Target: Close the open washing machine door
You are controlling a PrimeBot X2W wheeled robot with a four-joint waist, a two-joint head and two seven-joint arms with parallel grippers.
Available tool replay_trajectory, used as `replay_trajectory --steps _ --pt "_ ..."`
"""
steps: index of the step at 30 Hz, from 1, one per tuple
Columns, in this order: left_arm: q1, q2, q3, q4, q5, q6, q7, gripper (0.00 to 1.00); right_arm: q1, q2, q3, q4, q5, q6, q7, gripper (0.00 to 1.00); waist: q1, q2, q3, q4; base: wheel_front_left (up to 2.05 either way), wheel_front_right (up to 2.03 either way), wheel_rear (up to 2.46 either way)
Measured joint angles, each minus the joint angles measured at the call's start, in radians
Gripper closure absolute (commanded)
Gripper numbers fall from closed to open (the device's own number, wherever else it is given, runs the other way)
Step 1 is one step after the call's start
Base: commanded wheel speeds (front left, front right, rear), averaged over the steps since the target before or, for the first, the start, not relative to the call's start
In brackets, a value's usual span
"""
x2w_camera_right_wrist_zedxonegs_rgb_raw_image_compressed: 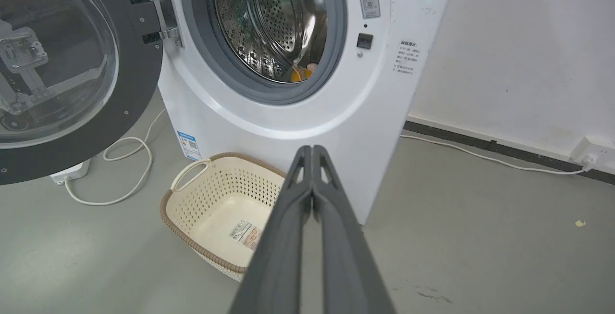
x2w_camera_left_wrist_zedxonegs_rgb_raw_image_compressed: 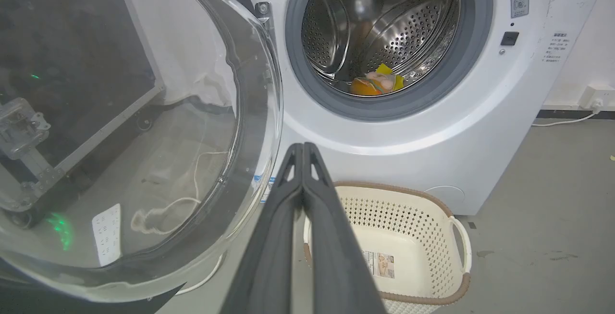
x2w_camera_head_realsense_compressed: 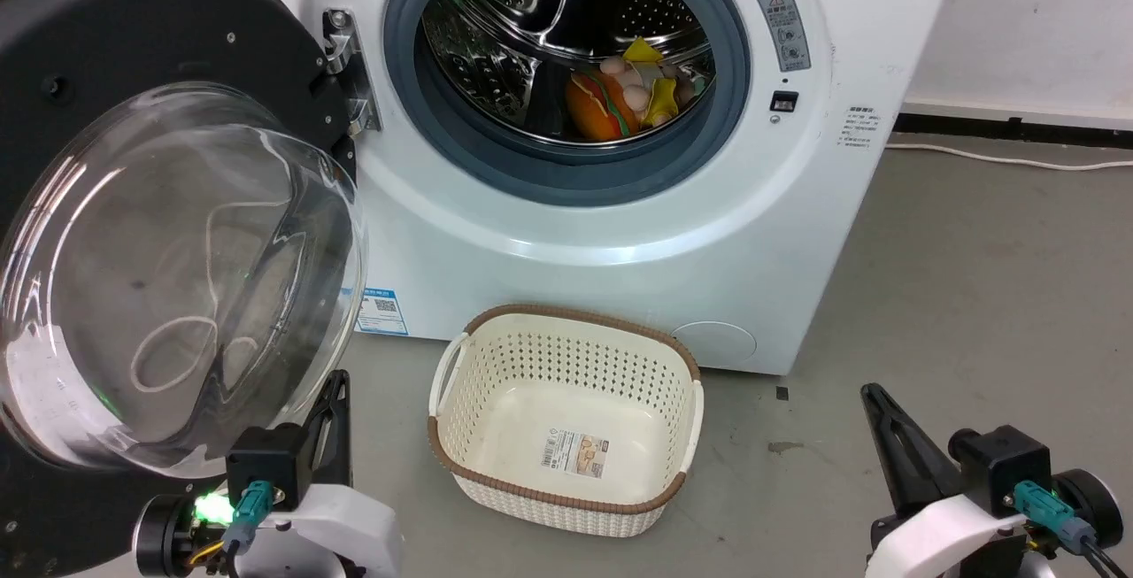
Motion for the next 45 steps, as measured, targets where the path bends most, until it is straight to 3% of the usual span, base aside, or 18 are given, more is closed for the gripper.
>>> replay_trajectory --steps 8,9,28,45 --pt "0.0 0.0 0.0 0.0 0.0 0.0 0.0 1.0 0.0 0.0 0.0 0.0 0.0 0.0 0.0 1.0 0.0 0.0 0.0 0.0 0.0 0.0 0.0" --pt "0.0 0.0 0.0 0.0 0.0 0.0 0.0 0.0 0.0 0.0 -0.001 0.0 0.0 0.0 0.0 0.0 0.0 0.0 0.0 0.0 0.0 0.0 0.0" --pt "-0.001 0.001 -0.013 0.005 0.0 0.0 -0.02 0.0 0.0 0.0 -0.011 0.012 0.011 0.0 -0.021 0.0 0.0 0.0 -0.004 0.013 0.0 0.0 0.0" --pt "-0.001 0.012 -0.023 0.011 0.0 -0.001 -0.057 0.0 0.001 0.0 0.011 0.027 0.02 0.0 -0.057 0.0 0.0 0.0 -0.013 0.102 0.0 0.0 0.0"
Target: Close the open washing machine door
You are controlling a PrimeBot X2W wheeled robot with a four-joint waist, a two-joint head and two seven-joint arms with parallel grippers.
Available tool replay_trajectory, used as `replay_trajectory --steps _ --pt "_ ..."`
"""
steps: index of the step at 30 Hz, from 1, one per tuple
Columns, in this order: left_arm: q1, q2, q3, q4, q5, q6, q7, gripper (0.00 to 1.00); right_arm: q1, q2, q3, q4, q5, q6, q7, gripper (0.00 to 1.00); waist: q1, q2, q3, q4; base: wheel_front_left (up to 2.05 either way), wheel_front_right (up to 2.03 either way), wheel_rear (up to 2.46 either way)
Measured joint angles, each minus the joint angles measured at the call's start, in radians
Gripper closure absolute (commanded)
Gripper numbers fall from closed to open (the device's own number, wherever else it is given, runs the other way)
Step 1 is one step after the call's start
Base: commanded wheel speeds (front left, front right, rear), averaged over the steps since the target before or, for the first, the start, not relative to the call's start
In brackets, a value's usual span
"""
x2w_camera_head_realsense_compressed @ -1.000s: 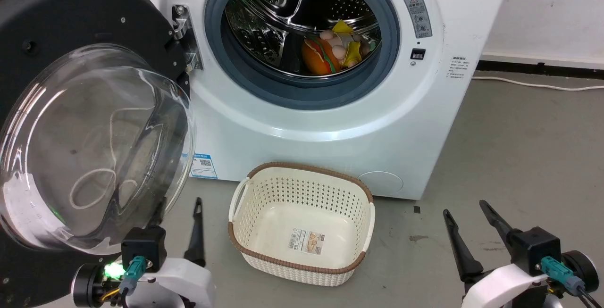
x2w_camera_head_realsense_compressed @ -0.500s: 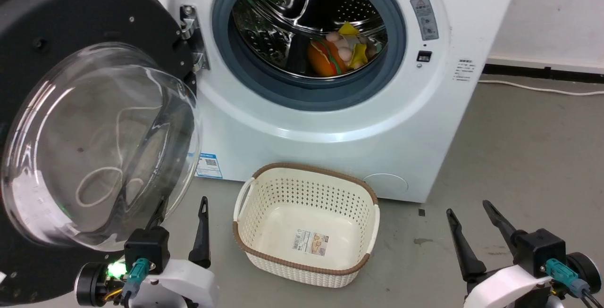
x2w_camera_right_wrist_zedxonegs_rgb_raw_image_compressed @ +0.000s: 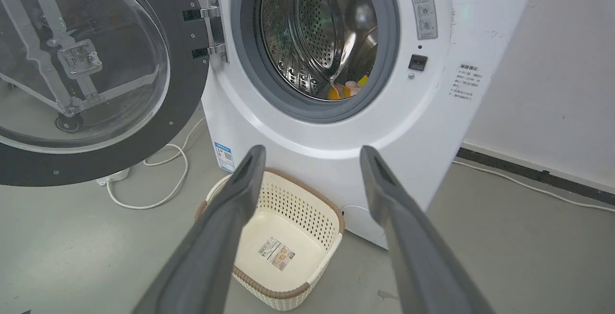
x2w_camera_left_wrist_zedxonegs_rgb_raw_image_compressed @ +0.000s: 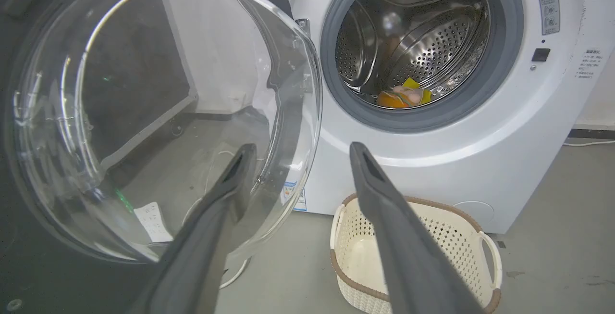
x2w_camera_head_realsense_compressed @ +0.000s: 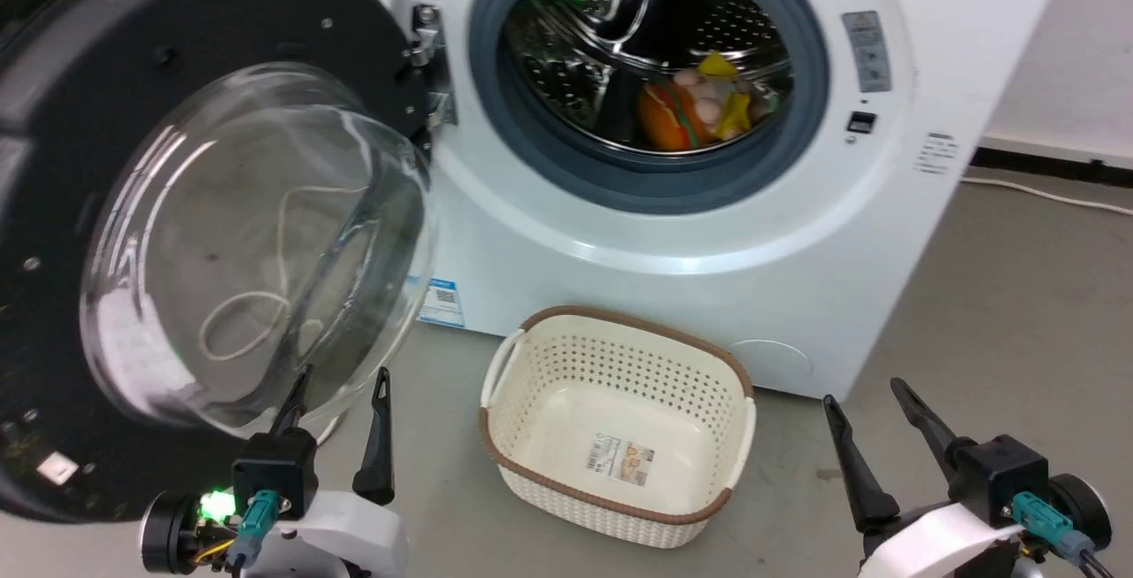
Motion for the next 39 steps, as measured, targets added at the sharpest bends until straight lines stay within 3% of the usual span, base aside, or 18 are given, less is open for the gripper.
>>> replay_trajectory --steps 39 --pt "0.016 0.008 0.042 -0.037 -0.018 0.019 -0.081 0.0 -0.074 0.0 0.115 0.09 0.01 0.0 -0.078 0.0 0.0 0.0 0.031 0.193 0.0 0.0 0.0"
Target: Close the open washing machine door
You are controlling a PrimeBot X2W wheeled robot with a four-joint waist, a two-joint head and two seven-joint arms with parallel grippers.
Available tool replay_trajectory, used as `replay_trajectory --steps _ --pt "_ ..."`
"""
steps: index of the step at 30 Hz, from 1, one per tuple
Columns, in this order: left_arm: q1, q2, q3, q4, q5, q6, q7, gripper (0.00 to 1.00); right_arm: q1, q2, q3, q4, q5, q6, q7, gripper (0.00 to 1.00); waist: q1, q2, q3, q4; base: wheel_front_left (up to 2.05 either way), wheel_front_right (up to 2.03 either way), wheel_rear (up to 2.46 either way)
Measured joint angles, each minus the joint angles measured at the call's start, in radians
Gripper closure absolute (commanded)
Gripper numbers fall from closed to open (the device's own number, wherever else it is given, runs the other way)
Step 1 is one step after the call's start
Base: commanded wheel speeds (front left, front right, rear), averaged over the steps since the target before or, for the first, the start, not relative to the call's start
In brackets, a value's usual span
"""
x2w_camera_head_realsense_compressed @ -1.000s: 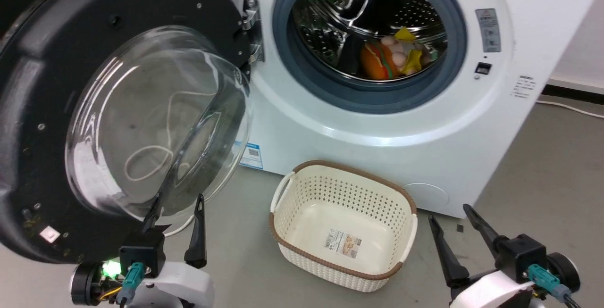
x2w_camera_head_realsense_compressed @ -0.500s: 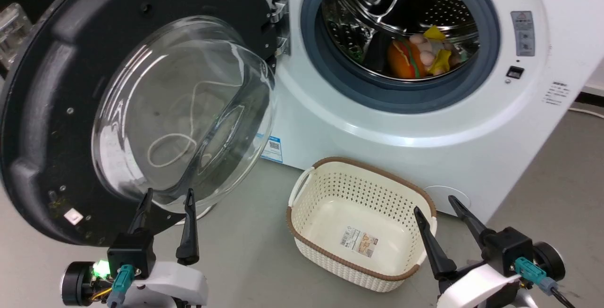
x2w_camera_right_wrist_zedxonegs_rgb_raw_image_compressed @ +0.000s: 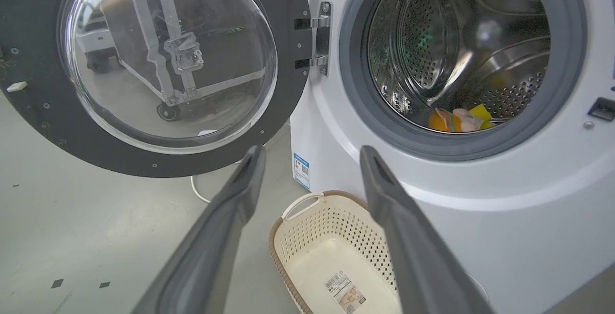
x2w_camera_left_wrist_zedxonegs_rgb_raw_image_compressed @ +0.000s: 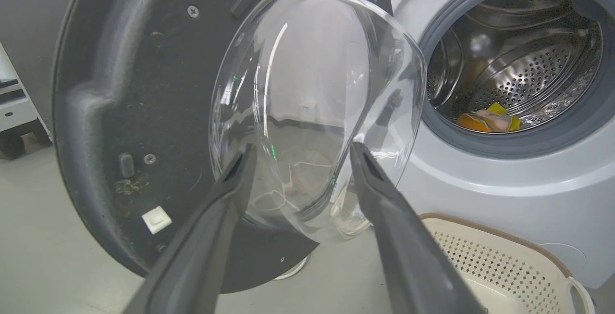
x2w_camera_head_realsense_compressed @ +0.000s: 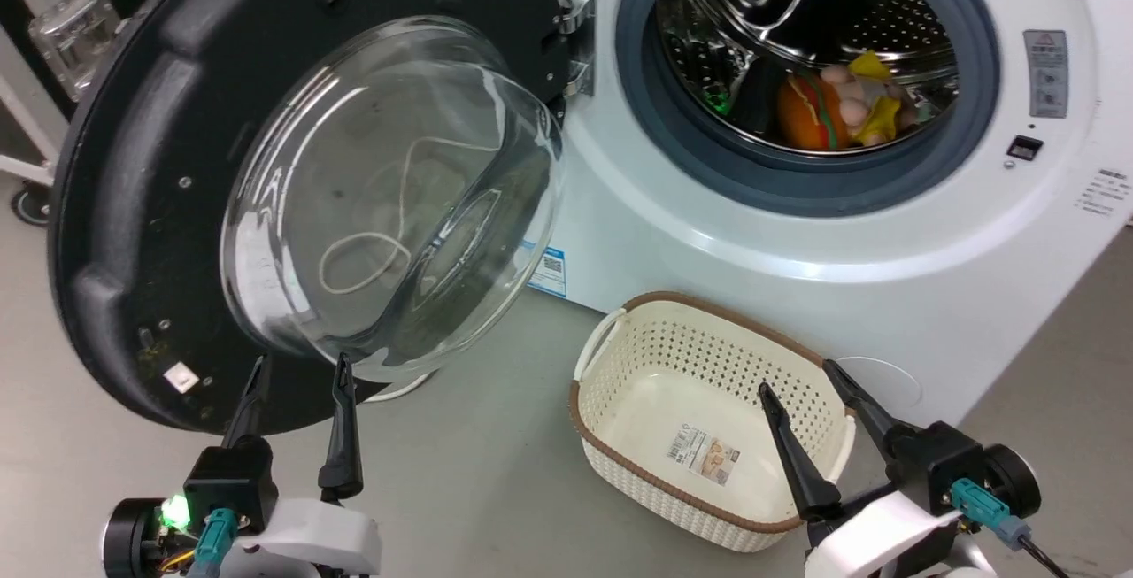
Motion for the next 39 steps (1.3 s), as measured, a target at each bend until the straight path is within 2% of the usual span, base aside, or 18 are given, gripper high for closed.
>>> replay_trajectory --steps 2,4,5,17,18,19,24,33,37,39 --pt "0.0 0.0 0.002 -0.001 0.0 0.0 -0.003 0.0 -0.004 0.0 0.004 0.004 0.001 0.0 -0.007 0.0 0.0 0.0 0.001 0.008 0.0 0.0 0.0" --pt "0.0 -0.001 0.003 -0.001 -0.002 -0.001 -0.005 0.55 -0.008 0.0 0.008 0.007 0.001 0.0 -0.009 0.0 0.0 0.0 0.001 0.017 0.0 0.0 0.0" --pt "0.0 -0.002 0.004 -0.002 -0.01 -0.004 -0.009 1.0 -0.008 0.0 0.01 0.008 0.003 0.0 -0.013 0.0 -0.0001 0.0 0.002 0.021 0.0 0.0 0.0" --pt "-0.017 0.007 0.071 -0.086 -0.059 -0.077 -0.034 1.0 -0.008 0.0 0.002 0.022 0.02 0.0 -0.035 0.0 0.0 0.0 0.011 0.075 0.0 0.0 0.0" --pt "-0.028 0.014 0.082 -0.098 -0.07 -0.085 -0.036 1.0 -0.008 0.0 -0.002 0.021 0.02 0.0 -0.039 0.0 -0.0001 0.0 0.013 0.079 0.0 0.0 0.0" --pt "-0.075 0.049 0.111 -0.122 -0.111 -0.1 -0.044 1.0 -0.008 0.0 -0.008 0.014 0.02 0.0 -0.046 0.0 -0.0001 0.0 0.028 0.091 0.0 0.0 0.0" --pt "-0.184 0.133 0.165 -0.07 -0.229 -0.109 -0.05 1.0 -0.006 0.0 -0.018 0.004 0.017 0.0 -0.056 0.0 -0.0001 0.0 0.056 0.112 0.0 0.0 0.0" --pt "-0.445 0.285 0.337 0.254 -0.576 -0.12 0.175 1.0 -0.014 0.0 -0.007 0.007 0.015 0.0 -0.072 0.0 0.0001 0.0 0.119 0.106 0.0 0.0 0.0" --pt "-0.54 0.294 0.389 0.393 -0.746 -0.109 0.332 1.0 -0.033 -0.002 -0.002 0.013 0.015 0.0 -0.082 0.0 0.0001 0.0 0.14 0.098 0.0 0.0 0.0" --pt "-0.578 0.287 0.418 0.446 -0.841 -0.089 0.425 1.0 -0.035 -0.004 0.002 0.019 0.015 0.0 -0.088 0.0 0.0001 0.0 0.148 0.095 0.0 0.0 0.0"
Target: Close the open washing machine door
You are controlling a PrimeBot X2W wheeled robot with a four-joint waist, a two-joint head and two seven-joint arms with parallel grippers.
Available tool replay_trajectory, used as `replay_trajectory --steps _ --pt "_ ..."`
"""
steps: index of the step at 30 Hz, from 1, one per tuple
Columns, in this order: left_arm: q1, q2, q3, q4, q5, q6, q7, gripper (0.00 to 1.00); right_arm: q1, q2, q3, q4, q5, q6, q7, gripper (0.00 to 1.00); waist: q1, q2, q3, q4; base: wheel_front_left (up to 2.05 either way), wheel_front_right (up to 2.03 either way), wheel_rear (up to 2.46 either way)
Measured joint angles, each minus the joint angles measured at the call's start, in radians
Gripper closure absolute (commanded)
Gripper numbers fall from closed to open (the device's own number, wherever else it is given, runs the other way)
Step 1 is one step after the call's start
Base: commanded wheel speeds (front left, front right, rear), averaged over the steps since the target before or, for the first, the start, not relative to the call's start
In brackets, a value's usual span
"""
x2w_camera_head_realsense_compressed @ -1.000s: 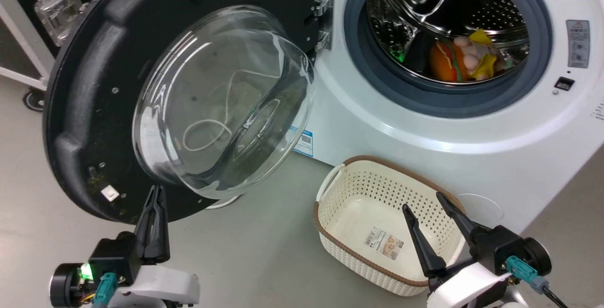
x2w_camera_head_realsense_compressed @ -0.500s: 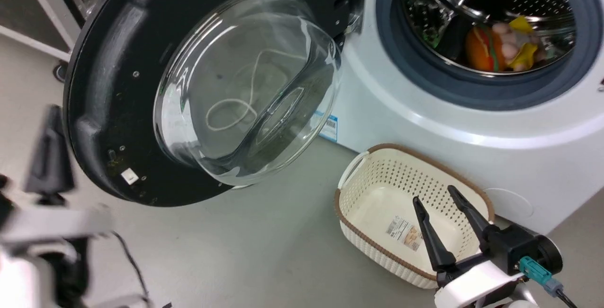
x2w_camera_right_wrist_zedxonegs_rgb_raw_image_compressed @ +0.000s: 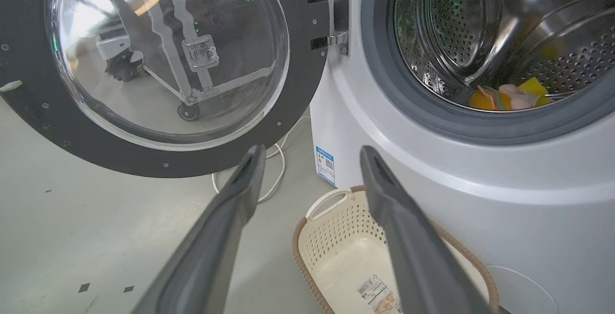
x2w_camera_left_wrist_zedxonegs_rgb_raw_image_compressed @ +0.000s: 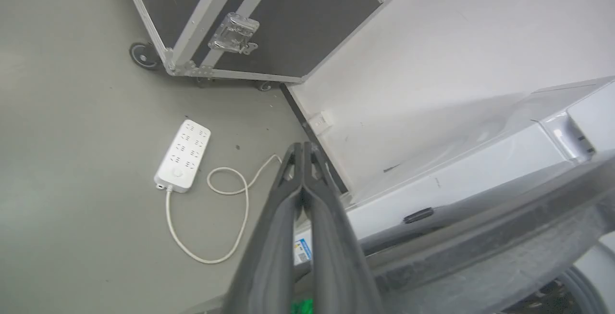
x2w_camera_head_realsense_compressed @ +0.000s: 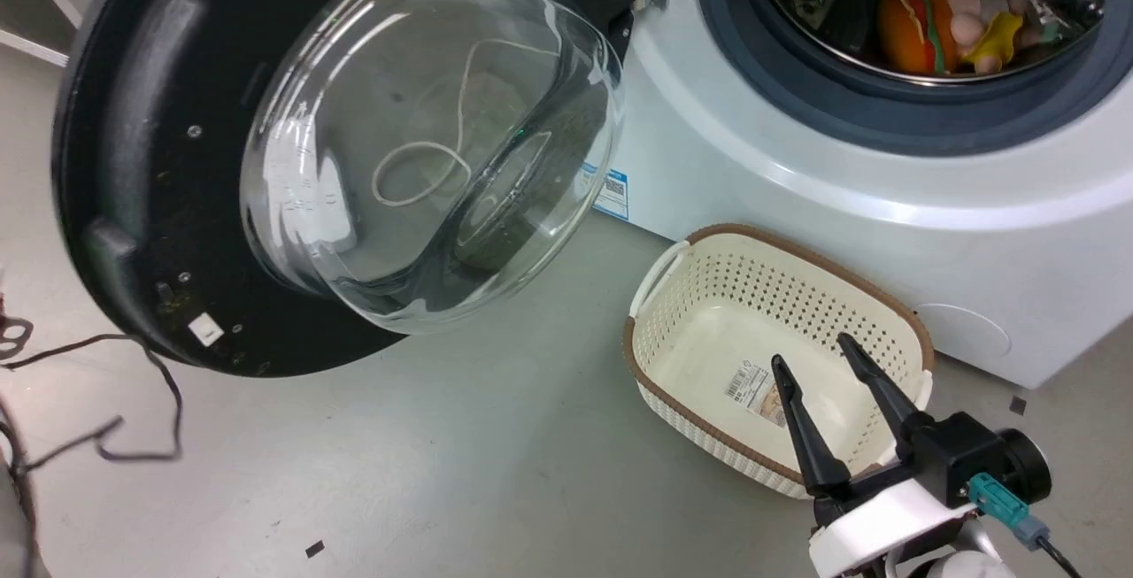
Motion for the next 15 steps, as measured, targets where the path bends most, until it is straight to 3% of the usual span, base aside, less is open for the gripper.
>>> replay_trajectory --steps 8,15 --pt "-0.054 0.024 0.074 0.105 -0.268 0.017 0.317 1.0 -0.021 -0.002 0.015 0.016 0.0 0.0 -0.016 0.0 -0.0001 0.0 0.017 -0.008 0.0 0.0 0.0" --pt "-0.051 0.018 0.097 0.089 -0.439 -0.006 0.541 1.0 -0.021 -0.002 0.021 0.028 0.003 0.0 -0.03 0.0 -0.0001 0.0 0.013 -0.003 0.0 0.0 0.0"
